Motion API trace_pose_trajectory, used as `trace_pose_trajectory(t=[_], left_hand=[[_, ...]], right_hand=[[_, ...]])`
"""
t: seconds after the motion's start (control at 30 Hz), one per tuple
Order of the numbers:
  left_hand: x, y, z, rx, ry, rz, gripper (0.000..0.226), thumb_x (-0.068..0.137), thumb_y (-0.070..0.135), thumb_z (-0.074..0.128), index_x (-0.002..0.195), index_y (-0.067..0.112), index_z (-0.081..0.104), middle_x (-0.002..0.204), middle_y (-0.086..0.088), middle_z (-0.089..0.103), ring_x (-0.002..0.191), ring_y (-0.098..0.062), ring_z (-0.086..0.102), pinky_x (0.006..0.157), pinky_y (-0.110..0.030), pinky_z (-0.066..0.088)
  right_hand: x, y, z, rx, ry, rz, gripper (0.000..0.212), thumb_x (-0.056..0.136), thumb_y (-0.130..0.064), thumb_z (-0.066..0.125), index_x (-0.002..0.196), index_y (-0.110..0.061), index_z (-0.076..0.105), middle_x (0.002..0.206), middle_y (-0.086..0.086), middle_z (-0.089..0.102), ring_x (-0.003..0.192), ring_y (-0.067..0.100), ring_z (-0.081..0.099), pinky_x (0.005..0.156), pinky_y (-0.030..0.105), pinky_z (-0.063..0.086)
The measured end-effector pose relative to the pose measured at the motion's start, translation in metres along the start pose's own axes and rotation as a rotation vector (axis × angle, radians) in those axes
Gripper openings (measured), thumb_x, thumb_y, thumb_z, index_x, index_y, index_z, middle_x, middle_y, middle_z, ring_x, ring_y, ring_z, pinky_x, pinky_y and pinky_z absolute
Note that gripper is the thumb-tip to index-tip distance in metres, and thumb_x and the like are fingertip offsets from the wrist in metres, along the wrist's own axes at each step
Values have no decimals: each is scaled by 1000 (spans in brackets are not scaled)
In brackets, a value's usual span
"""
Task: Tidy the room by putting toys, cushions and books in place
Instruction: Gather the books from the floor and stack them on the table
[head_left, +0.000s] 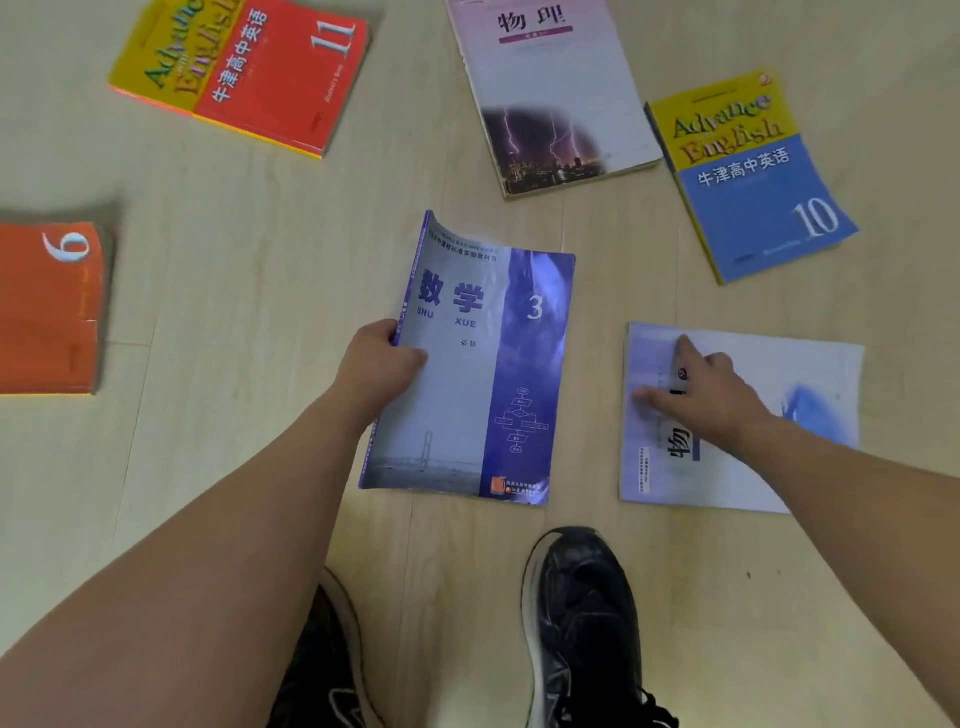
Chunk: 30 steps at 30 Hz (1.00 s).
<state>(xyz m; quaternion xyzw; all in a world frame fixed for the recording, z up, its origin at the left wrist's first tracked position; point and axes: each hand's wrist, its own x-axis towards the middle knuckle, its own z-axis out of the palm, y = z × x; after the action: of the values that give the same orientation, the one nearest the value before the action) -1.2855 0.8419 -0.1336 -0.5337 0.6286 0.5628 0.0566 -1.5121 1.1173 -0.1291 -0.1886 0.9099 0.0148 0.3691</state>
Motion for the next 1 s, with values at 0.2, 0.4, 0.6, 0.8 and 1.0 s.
trace_pose_trajectory(t=[0.2,0.4,0.6,0.8,1.0], left_hand=[[-15,-8,7,-3,26,-19,20,82,9,57,101,9,66,99,-11,71,90,-33,70,84,-51,58],[-16,-12,-5,74,39,26,15,83,12,58,95,16,66,92,-3,70,86,-28,69,81,-46,59],[-12,-21,-14,-98,46,-86,18,82,3,61,95,14,68,97,-8,73,90,-33,71,79,-46,60],[-8,-21,-20,103,148,16,20,76,16,57,91,6,64,88,-16,69,69,-28,60,66,-36,52],[-14,12,-50,266,299,155,11,79,12,54,83,2,53,76,-17,58,63,-26,48,56,-30,36]], right_hand=[[17,6,-9,-355,64,-115,121,71,-52,78,154,-16,-1,157,15,6,144,34,12,115,48,22],[31,12,-19,-405,75,-151,137,55,-71,77,153,-17,-2,158,10,11,148,25,12,118,52,-1],[33,3,-15,-410,113,-36,123,47,-83,70,139,-12,27,129,17,36,126,35,35,111,48,21],[32,-22,1,-108,203,144,122,50,-88,63,132,-4,32,129,16,37,120,33,39,97,40,34],[45,-57,-1,137,272,185,109,61,-79,67,134,-7,32,131,18,48,118,39,50,95,48,41]])
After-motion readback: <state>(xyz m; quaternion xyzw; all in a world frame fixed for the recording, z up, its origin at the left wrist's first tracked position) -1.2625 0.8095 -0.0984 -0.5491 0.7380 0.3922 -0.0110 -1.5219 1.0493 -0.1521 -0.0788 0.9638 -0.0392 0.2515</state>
